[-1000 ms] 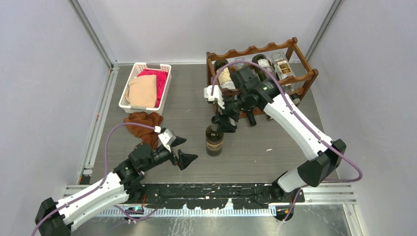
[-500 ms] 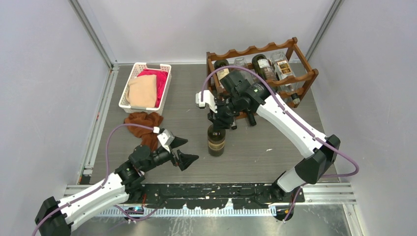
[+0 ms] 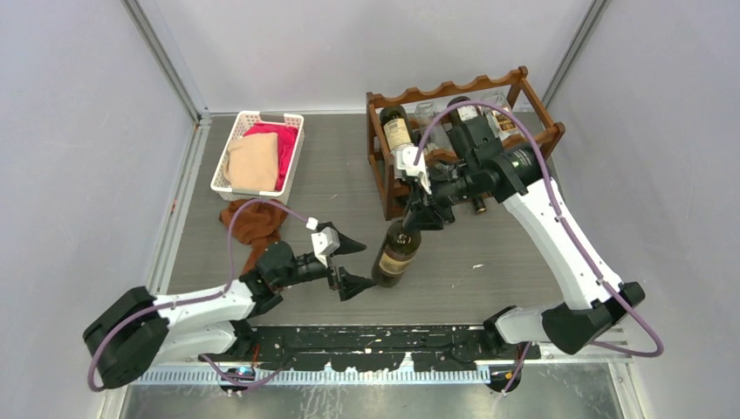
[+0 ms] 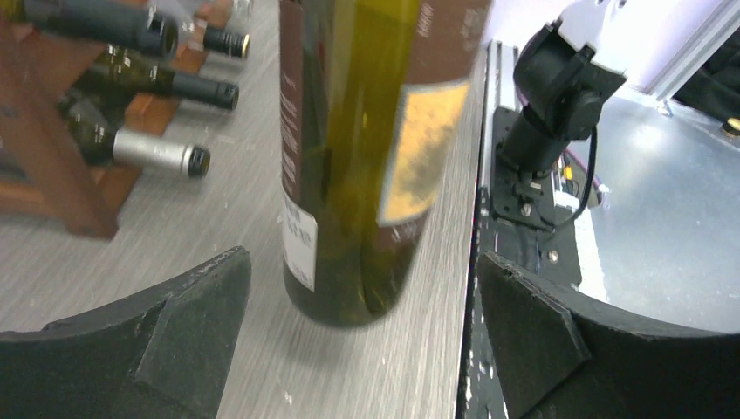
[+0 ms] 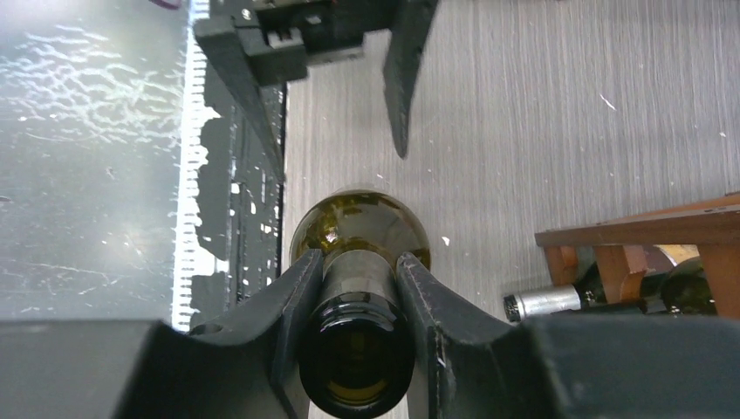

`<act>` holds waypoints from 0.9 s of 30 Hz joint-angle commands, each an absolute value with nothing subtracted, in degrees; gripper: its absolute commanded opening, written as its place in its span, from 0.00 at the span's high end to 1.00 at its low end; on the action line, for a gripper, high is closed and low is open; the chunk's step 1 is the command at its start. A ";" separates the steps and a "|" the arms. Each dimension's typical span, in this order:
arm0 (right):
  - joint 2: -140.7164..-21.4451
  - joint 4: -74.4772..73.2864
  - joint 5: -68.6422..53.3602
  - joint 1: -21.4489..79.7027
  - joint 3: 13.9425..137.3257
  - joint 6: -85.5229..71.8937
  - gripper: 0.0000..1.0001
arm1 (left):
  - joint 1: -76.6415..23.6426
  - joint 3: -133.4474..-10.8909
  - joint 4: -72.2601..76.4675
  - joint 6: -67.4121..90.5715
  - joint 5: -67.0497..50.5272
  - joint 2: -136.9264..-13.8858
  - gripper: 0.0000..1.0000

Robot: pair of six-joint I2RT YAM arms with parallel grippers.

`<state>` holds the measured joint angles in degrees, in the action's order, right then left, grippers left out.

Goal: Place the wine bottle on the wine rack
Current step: Pick up the wine bottle from the center of the board.

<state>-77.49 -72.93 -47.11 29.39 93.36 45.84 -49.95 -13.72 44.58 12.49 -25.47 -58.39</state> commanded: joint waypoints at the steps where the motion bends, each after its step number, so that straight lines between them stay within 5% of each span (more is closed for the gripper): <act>1: -73.89 -73.04 -58.53 27.66 93.96 46.79 0.99 | -51.45 -17.91 64.41 12.02 -27.22 -65.70 0.00; 18: -71.85 -69.53 -63.40 23.61 91.17 43.07 0.99 | -55.13 -26.70 82.00 17.73 -36.57 -89.17 0.03; 20: -71.51 -69.40 -63.52 23.03 91.23 42.84 0.99 | -55.14 -26.70 81.88 17.54 -36.51 -90.04 0.14; 21: -71.33 -69.35 -63.46 22.68 91.23 42.62 0.99 | -55.11 -26.72 81.54 17.50 -36.56 -90.37 0.28; 23: -70.81 -69.35 -62.39 22.00 90.88 42.54 0.99 | -54.73 -26.78 80.33 18.21 -36.28 -90.64 0.91; 25: -70.14 -70.19 -60.13 21.71 90.07 43.17 0.95 | -54.24 -25.78 80.10 18.28 -36.09 -89.60 1.00; 27: -69.11 -72.22 -56.89 21.62 88.14 46.02 0.77 | -53.35 -25.01 75.94 17.73 -36.10 -86.45 1.00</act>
